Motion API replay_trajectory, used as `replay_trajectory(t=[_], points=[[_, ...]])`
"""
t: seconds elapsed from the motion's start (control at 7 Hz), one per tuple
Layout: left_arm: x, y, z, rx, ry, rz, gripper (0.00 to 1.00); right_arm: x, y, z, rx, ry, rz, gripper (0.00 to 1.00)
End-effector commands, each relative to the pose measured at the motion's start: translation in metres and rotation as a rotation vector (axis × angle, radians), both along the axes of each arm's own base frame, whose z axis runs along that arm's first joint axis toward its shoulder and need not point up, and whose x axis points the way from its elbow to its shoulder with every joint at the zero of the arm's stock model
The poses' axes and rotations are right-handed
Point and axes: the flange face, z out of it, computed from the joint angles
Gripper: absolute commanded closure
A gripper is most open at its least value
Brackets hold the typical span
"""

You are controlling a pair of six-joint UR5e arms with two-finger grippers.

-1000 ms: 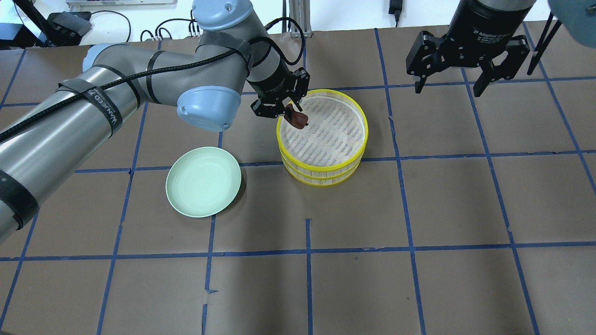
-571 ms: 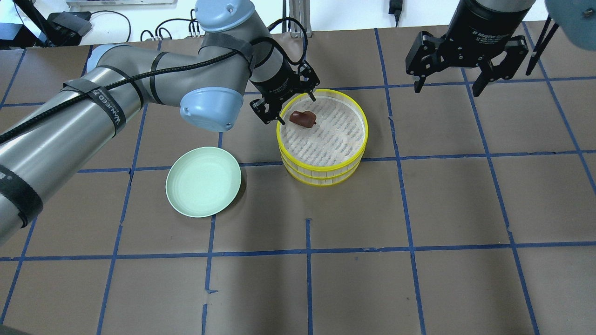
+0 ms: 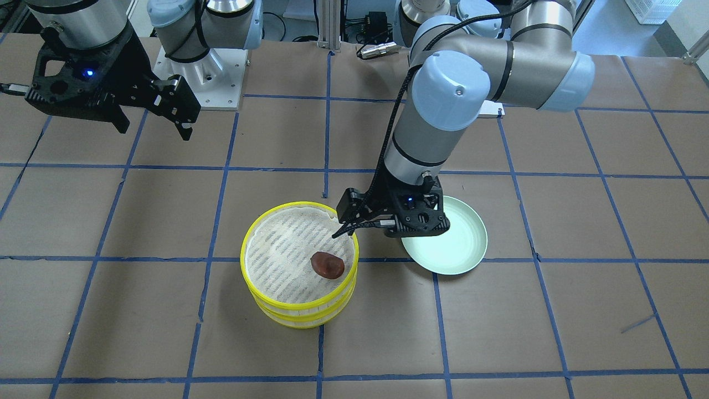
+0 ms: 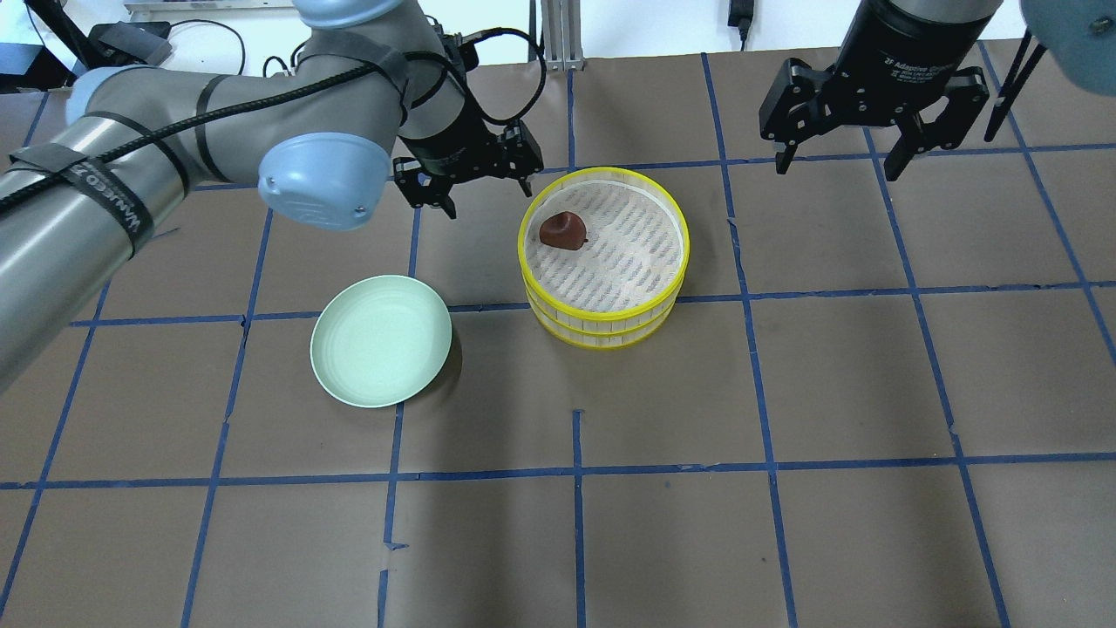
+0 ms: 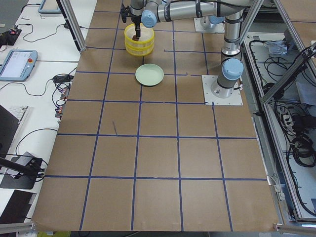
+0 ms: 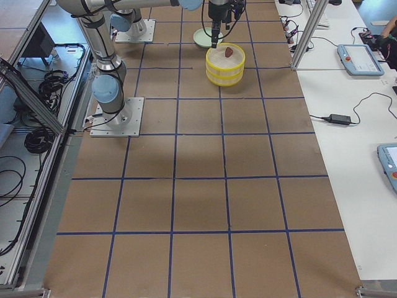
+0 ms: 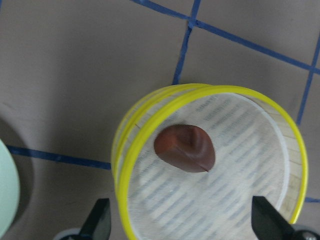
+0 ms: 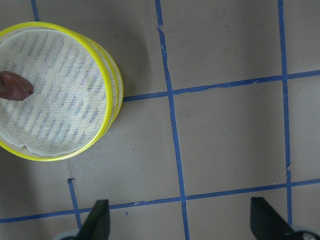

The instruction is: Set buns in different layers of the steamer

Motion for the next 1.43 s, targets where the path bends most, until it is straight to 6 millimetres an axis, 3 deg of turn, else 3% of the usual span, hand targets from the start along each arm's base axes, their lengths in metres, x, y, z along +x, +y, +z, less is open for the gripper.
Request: replay_trajectory(t=[0.0, 0.14, 0.29, 0.43, 1.29], points=[[0.095, 0.0, 0.033, 0.034, -0.032, -0.063, 0.0, 0.001, 0.0, 0.0, 0.0, -0.003, 0.0, 0.0], [0.131, 0.016, 0.059, 0.045, -0.035, -0.073, 0.0, 0.002, 0.001, 0.0, 0.003, -0.011, 0.004, 0.0], [0.154, 0.03, 0.071, 0.079, -0.039, -0.088, 0.0, 0.003, 0.002, -0.001, 0.015, -0.014, 0.004, 0.0], [0.161, 0.033, 0.064, 0.113, -0.119, -0.092, 0.0, 0.003, 0.002, -0.001, 0.015, -0.012, 0.006, 0.0], [0.159, 0.036, 0.067, 0.118, -0.111, -0.007, 0.0, 0.002, 0.0, -0.001, 0.006, -0.012, 0.003, 0.0]])
